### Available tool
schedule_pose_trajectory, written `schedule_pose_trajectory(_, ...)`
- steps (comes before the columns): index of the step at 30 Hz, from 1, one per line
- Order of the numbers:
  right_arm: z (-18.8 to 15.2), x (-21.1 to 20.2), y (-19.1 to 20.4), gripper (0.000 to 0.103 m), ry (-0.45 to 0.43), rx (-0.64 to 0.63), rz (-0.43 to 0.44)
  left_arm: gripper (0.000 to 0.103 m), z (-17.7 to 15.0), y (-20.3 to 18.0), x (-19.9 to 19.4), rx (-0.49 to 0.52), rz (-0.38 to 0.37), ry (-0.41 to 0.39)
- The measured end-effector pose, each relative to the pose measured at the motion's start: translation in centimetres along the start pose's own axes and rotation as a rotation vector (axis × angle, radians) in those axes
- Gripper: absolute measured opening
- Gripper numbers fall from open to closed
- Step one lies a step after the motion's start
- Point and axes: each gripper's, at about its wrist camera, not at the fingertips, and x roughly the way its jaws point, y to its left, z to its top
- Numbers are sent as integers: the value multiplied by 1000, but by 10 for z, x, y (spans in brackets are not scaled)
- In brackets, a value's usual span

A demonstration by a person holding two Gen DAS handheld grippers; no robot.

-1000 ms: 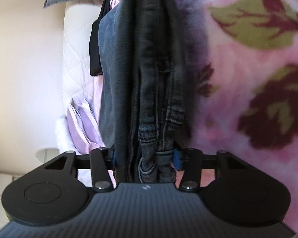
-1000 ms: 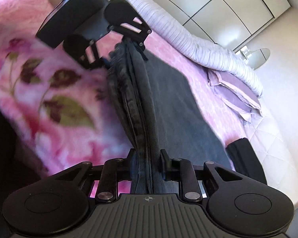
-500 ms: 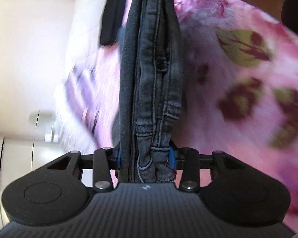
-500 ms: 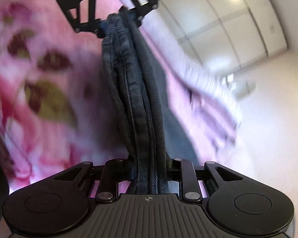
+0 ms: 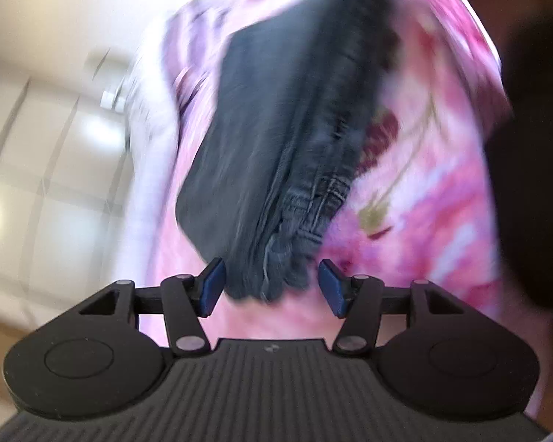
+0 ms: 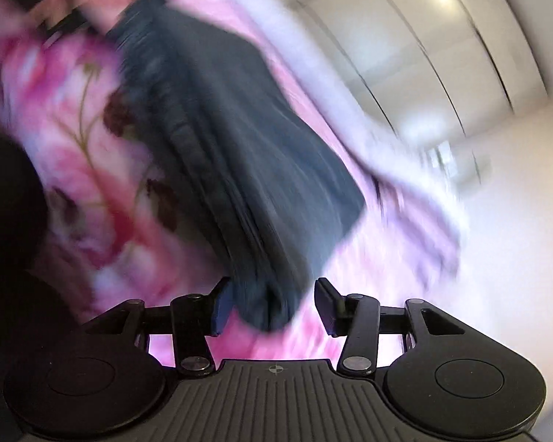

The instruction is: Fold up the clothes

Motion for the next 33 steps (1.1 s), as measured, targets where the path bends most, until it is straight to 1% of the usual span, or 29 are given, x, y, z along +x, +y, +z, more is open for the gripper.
schedule_pose_trajectory(2,-12,-25,-12,52,34,228,17,53,-7,18,-18,-249,-93,-8)
schedule_pose_trajectory(3,-18,-36,-15,55,50,341,29,53,-12,26,-25,-372,-134,-16)
schedule_pose_trajectory(4,-23,-48,-17,57,65,448,41,55,-17,33,-32,-495,-175,-24)
schedule_pose_trajectory(6,-27,-73,-12,61,80,602,56,56,-26,37,-40,-623,-210,-37)
schedule_pose_trajectory(7,-28,-82,-10,61,81,648,61,57,-31,40,-43,-685,-227,-43)
schedule_pose_trajectory(8,-29,-90,-8,62,80,686,66,58,-32,39,-47,-700,-224,-45)
schedule_pose_trajectory(9,-29,-99,-5,63,77,702,66,58,-32,38,-48,-690,-217,-44)
schedule_pose_trajectory(12,-32,-121,4,65,65,712,61,58,-35,38,-53,-659,-197,-44)
schedule_pose_trajectory(14,-30,-125,12,66,57,719,65,58,-39,35,-56,-649,-186,-43)
schedule_pose_trajectory(19,-24,-120,17,66,46,701,88,59,-37,31,-61,-665,-171,-36)
schedule_pose_trajectory(21,-21,-109,19,67,49,694,100,59,-37,30,-63,-669,-173,-38)
schedule_pose_trajectory(27,-19,-95,20,67,98,717,130,59,-41,28,-66,-660,-171,-28)
schedule_pose_trajectory(33,-19,-95,21,67,99,714,138,59,-44,29,-66,-660,-168,-24)
